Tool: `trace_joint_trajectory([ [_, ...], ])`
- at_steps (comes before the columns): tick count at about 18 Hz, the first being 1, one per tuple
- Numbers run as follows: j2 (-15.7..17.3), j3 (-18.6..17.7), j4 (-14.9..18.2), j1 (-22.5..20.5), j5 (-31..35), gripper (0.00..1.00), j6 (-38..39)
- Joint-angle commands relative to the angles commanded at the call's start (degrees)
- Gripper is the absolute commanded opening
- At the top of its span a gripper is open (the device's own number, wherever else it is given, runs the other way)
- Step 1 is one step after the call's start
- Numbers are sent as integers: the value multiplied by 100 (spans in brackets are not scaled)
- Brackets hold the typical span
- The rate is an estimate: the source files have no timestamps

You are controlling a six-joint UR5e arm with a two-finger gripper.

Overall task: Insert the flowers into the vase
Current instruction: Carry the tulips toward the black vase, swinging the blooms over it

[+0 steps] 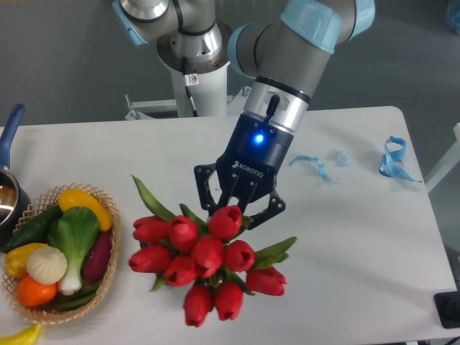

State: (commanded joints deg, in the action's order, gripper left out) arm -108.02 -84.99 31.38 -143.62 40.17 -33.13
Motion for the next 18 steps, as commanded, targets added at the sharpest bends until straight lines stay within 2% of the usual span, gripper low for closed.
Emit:
trace_joint_trajectory([
  [6,35,-18,-18,114,-9,0,0],
  [12,62,-158,-18,431,-44,0,-184],
  [14,62,-123,-35,440,-333,0,-193],
  [18,-17,-35,-35,-262,-2264,0,-342],
])
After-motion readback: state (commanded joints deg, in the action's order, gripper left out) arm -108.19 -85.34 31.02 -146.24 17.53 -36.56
